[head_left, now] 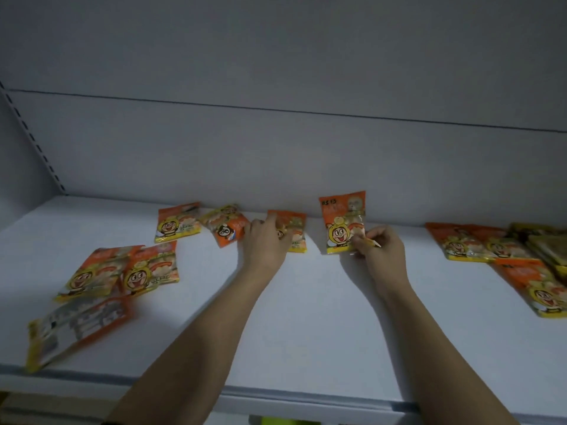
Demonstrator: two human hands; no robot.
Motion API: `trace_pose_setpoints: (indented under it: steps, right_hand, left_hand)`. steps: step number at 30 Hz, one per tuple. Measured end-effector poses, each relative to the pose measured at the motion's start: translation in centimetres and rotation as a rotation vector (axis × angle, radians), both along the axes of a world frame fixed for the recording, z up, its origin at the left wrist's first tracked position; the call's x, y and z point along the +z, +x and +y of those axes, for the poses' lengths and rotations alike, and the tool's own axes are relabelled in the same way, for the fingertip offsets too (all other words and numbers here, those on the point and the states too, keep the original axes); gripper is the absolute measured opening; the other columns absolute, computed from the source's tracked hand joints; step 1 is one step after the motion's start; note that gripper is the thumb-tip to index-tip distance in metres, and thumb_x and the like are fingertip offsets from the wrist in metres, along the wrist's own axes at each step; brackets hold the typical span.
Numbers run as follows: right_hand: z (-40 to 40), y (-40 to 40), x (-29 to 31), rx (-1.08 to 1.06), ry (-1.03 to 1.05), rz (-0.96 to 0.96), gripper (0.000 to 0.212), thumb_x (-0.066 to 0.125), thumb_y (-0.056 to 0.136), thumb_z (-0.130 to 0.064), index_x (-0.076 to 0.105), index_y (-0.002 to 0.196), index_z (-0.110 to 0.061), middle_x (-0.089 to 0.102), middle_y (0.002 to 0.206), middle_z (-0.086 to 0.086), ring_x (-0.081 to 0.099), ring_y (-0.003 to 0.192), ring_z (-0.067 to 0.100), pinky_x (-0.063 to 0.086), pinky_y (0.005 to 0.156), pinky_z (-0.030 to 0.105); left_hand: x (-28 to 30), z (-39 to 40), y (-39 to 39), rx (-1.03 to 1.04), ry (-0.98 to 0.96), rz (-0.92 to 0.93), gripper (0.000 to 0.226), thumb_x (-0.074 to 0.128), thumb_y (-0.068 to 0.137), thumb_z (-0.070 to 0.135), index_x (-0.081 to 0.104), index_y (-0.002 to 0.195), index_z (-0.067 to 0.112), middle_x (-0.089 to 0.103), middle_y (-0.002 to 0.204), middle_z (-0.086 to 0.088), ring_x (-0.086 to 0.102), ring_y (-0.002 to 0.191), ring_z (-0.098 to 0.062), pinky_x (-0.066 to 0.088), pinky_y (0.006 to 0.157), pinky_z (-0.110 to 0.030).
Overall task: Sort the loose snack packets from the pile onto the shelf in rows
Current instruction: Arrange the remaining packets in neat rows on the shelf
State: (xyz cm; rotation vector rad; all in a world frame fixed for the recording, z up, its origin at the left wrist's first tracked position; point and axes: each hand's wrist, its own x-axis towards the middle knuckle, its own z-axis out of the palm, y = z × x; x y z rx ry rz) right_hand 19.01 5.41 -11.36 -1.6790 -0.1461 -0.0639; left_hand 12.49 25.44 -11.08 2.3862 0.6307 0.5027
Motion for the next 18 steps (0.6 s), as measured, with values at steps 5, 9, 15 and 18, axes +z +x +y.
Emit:
trace_pose_setpoints:
  steps: [5, 9, 15, 18]
  right_hand:
    - [0.6, 0.0, 1.0, 0.078, 0.169, 0.076, 0.021, 0.069, 0.089, -0.002, 0.049, 0.084, -0.007, 0.068, 0.092, 0.015, 0.070, 0.066, 0.015, 0.054, 0.059, 0.022]
    - [1.9, -1.1, 1.4, 0.210, 0.266, 0.130, 0.023, 0.070, 0.088, -0.002, 0.050, 0.082, -0.009, 0.071, 0.091, 0.008, 0.072, 0.074, 0.021, 0.057, 0.072, 0.031]
    - [2.7, -2.6, 1.6, 0.360, 0.305, 0.153, 0.022, 0.069, 0.088, 0.002, 0.050, 0.081, -0.007, 0.073, 0.087, 0.002, 0.074, 0.083, 0.022, 0.060, 0.072, 0.030]
    - [3.6, -3.5, 2.0, 0.396, 0.300, 0.167, 0.023, 0.070, 0.088, 0.000, 0.051, 0.079, -0.008, 0.074, 0.086, 0.003, 0.073, 0.083, 0.025, 0.060, 0.072, 0.030]
  left_hand:
    - [-0.4, 1.2, -0.2, -0.137, -0.309, -0.263, 0.030, 0.079, 0.082, 0.012, 0.063, 0.103, 0.026, 0.062, 0.113, -0.009, 0.062, 0.104, -0.027, 0.052, 0.090, -0.039]
    - [0.7, 0.5, -0.4, -0.193, -0.602, -0.450, 0.029, 0.075, 0.086, 0.007, 0.068, 0.095, 0.034, 0.073, 0.109, 0.002, 0.069, 0.105, -0.019, 0.057, 0.091, -0.040]
    - [2.0, -0.2, -1.6, -0.056, -0.769, -0.466, 0.017, 0.066, 0.095, 0.012, 0.077, 0.095, 0.024, 0.077, 0.094, 0.007, 0.073, 0.093, -0.018, 0.058, 0.080, -0.028]
    - [3.2, -0.8, -2.1, -0.167, -0.869, -0.418, 0.020, 0.064, 0.097, 0.030, 0.075, 0.102, 0.014, 0.078, 0.095, -0.003, 0.074, 0.090, -0.022, 0.058, 0.080, -0.031]
